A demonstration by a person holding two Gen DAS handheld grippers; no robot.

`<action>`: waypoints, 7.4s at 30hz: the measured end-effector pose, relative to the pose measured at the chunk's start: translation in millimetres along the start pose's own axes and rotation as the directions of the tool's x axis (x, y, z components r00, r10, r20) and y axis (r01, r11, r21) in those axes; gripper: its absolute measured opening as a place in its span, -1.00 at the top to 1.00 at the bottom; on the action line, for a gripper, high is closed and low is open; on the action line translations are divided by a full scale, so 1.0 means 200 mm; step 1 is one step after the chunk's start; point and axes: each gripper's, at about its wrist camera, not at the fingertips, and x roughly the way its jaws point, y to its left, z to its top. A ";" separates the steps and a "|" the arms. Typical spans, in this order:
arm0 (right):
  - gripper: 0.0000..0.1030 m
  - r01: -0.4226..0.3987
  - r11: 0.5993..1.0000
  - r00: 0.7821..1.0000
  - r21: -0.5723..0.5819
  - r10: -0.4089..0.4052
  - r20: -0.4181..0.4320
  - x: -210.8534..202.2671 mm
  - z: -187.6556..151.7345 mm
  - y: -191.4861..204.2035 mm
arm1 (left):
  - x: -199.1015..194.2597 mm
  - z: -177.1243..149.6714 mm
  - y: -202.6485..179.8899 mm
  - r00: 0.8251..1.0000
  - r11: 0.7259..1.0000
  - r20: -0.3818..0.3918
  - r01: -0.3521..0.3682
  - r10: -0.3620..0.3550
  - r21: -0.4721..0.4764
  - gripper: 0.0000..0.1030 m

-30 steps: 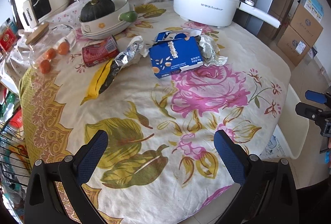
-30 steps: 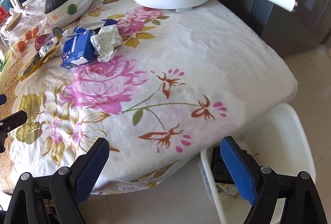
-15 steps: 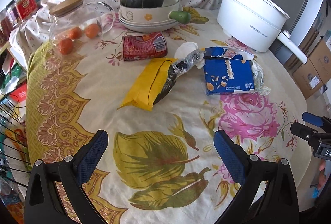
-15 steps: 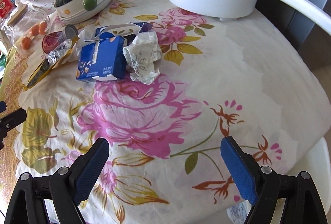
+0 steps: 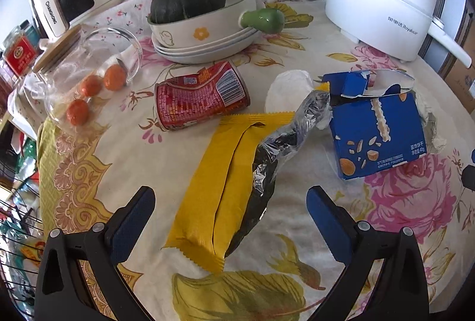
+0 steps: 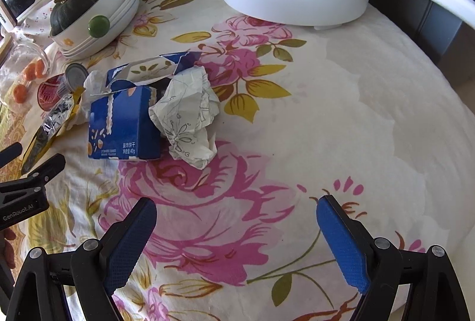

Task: Collect trash
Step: 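Grasp the yellow snack bag with the left gripper, then grasp the crumpled white paper with right while left holds the yellow bag, then carry the paper to the white bin and open right while left carries the yellow bag, then open the left gripper to drop the yellow snack bag into the bin, then move both grippers back over the table toward the blue boxes, then grasp the flat blue biscuit box with the left gripper and lift it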

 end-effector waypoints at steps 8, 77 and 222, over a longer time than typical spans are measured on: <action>-0.77 0.006 1.000 1.000 -0.001 -0.006 0.012 -0.06 -0.05 -0.01 | -0.04 -0.02 0.06 0.993 0.989 0.027 0.118 -0.116 -0.087 -0.85; 0.35 -0.115 0.979 0.993 -0.170 0.116 -0.005 -0.08 -0.03 0.08 | -0.45 -0.21 0.17 0.933 0.891 0.046 0.354 -0.356 -0.285 0.29; -0.63 0.078 0.993 0.994 0.086 -0.071 -0.085 -0.28 -0.39 -0.61 | -0.24 -0.05 -0.27 0.999 0.992 -0.030 -0.047 0.044 -0.119 -0.98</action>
